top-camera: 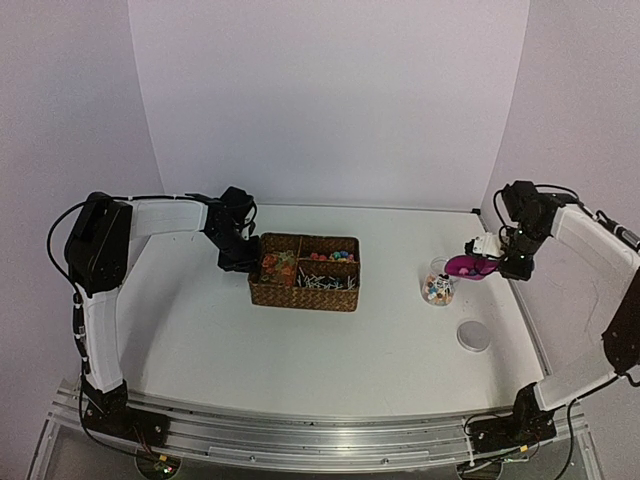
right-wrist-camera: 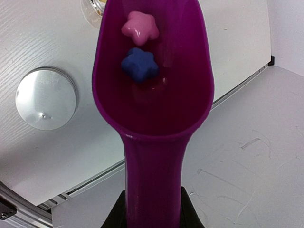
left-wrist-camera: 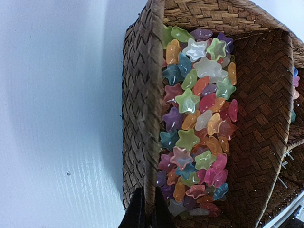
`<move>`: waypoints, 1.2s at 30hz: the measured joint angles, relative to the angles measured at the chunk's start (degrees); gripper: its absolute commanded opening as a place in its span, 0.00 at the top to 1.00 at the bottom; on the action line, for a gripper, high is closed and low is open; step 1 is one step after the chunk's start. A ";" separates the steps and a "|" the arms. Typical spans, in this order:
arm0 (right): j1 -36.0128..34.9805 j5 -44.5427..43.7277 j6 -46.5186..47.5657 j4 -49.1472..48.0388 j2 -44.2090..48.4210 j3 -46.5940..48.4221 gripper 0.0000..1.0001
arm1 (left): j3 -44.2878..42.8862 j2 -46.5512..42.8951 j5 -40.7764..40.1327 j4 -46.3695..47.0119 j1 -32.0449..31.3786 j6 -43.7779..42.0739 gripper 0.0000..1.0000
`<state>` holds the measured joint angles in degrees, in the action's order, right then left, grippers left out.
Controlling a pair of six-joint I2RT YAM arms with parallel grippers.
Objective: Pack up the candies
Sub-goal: Place the fake candies in the packing bottle.
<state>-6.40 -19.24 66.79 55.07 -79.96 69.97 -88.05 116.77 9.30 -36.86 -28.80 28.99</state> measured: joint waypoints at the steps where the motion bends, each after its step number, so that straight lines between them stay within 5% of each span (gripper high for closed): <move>1: -0.30 -0.40 0.15 0.00 -0.24 0.16 1.00 | 0.00 0.00 0.00 0.00 0.00 0.00 1.00; 25: -6.21 -12.68 4.02 -1.62 -3.74 3.60 1.00 | 0.02 0.00 0.26 0.02 0.13 0.00 1.00; 36: -6.29 -9.13 -3.75 -6.26 -3.87 19.85 1.00 | 0.35 0.27 0.99 1.11 0.38 0.03 1.00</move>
<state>-12.69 -28.38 63.03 48.81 -83.82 89.81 -87.70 117.04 10.29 -35.75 -28.42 29.02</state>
